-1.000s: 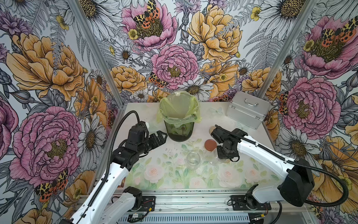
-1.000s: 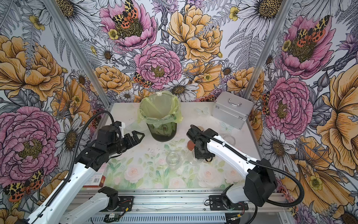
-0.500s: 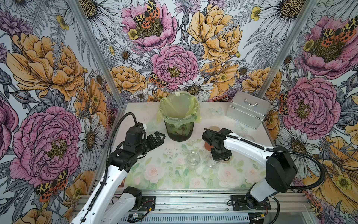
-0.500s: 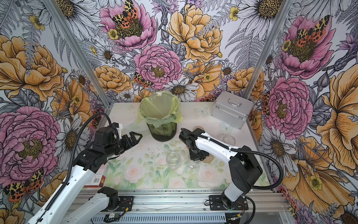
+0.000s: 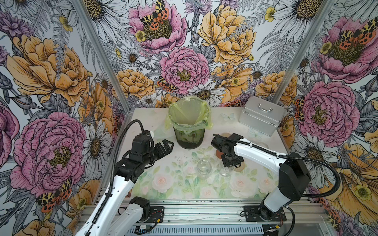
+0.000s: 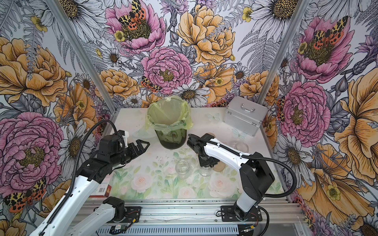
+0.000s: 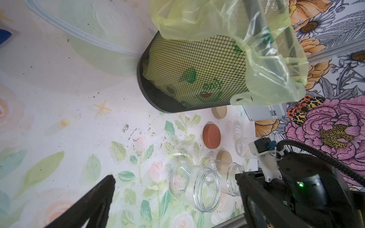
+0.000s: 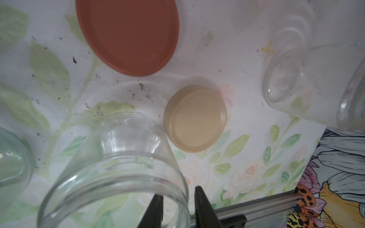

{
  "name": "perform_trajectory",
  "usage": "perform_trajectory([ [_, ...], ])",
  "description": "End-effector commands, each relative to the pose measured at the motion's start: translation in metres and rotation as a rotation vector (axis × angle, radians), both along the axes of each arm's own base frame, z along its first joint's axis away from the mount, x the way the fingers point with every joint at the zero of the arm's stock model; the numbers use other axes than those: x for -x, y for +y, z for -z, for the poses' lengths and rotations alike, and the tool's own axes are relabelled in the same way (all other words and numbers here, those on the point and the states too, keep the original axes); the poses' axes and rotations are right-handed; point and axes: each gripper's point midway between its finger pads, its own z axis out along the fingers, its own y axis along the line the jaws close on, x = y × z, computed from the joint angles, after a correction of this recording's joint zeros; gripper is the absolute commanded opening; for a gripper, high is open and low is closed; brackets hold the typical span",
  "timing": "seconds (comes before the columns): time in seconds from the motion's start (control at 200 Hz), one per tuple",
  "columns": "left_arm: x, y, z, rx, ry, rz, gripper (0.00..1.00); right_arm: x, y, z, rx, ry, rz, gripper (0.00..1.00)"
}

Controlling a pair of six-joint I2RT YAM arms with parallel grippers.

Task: Empty moldy rice from jars
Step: Place the jar at the center of the board.

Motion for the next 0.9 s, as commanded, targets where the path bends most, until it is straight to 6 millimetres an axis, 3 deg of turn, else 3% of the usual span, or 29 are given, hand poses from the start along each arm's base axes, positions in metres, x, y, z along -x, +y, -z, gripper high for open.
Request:
perform_trajectory([
  [0.0, 0.002, 0.002, -0.002, 0.009, -0.006, -0.002, 0.99, -0.002, 0.005, -0.019, -0.029, -0.027, -0.008, 0.29],
  [0.16, 0.002, 0.003, -0.003, 0.002, -0.014, -0.002, 0.99, 0.0, 0.014, -0.053, -0.143, -0.084, -0.007, 0.34],
  [0.28, 0.0, 0.005, -0.002, -0.02, -0.023, 0.003, 0.99, -0.003, 0.018, -0.077, -0.217, -0.155, -0.034, 0.47],
  [0.445, -0.01, 0.016, 0.0, -0.1, -0.046, 0.012, 0.99, -0.019, 0.006, -0.106, -0.266, -0.304, -0.038, 0.99],
  [0.575, -0.024, 0.037, 0.003, -0.226, -0.085, -0.02, 0.99, -0.042, -0.014, -0.111, -0.311, -0.418, -0.031, 1.0],
  [0.711, -0.045, 0.061, 0.005, -0.405, -0.183, -0.068, 0.99, -0.077, -0.04, -0.12, -0.289, -0.653, -0.046, 0.99],
  [0.836, -0.063, 0.092, 0.014, -0.524, -0.228, -0.169, 0.99, -0.102, -0.072, -0.104, -0.313, -0.791, 0.014, 0.99],
  [0.896, -0.069, 0.104, 0.019, -0.574, -0.242, -0.204, 0.99, -0.109, -0.089, -0.087, -0.333, -0.81, 0.055, 1.0],
])
